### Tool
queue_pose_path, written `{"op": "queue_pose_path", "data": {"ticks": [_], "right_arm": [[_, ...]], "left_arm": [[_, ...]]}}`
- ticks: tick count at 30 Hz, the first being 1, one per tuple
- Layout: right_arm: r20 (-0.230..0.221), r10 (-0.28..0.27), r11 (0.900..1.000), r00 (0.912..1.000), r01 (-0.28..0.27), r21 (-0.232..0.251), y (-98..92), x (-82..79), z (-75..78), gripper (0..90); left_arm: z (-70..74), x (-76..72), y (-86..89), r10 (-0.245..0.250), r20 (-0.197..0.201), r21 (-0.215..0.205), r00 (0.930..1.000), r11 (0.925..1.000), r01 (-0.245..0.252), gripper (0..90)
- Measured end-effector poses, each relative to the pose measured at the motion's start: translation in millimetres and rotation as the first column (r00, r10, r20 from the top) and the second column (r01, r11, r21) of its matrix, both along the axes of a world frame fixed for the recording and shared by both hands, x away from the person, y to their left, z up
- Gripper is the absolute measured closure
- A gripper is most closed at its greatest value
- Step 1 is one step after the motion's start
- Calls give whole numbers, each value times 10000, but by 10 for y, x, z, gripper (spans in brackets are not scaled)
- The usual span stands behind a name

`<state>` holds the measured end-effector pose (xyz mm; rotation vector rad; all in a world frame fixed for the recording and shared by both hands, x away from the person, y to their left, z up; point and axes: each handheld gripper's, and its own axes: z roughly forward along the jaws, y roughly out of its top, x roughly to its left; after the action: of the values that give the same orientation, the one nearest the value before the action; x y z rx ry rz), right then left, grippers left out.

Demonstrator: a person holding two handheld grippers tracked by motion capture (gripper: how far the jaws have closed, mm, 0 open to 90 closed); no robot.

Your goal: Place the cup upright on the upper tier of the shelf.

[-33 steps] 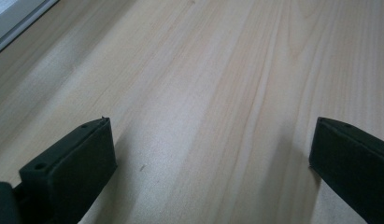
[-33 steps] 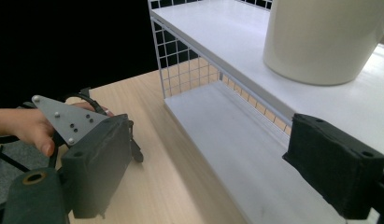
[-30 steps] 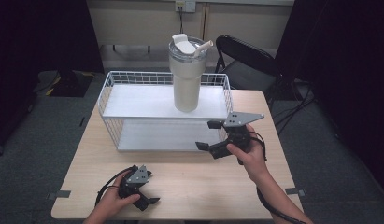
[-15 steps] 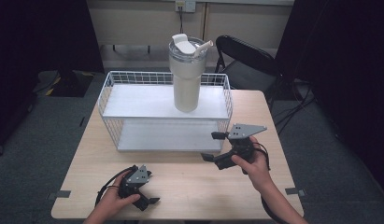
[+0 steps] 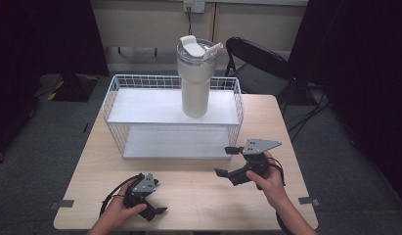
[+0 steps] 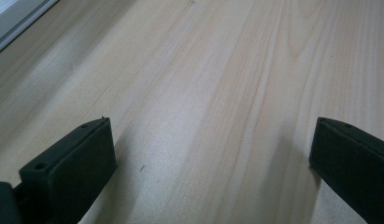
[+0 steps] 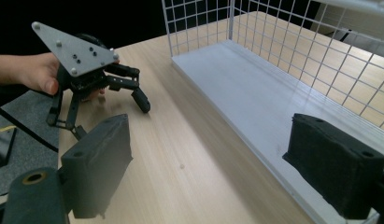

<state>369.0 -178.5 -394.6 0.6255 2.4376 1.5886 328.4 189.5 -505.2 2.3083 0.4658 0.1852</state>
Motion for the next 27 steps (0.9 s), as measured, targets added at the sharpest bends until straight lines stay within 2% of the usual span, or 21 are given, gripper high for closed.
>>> {"op": "queue_pose_path", "data": {"ticks": [9,27], "right_arm": [[-122,45,9997,9999,-48,-239,-60,-39,-166,132],[-375,-193,9992,9991,180,-365,-263,-97,-479,132]], "left_arm": [[0,0,0,3,-4,-6,10000,10000,-3,0],[-1,-1,-1,7,1,-12,10000,10000,-7,0]]}}
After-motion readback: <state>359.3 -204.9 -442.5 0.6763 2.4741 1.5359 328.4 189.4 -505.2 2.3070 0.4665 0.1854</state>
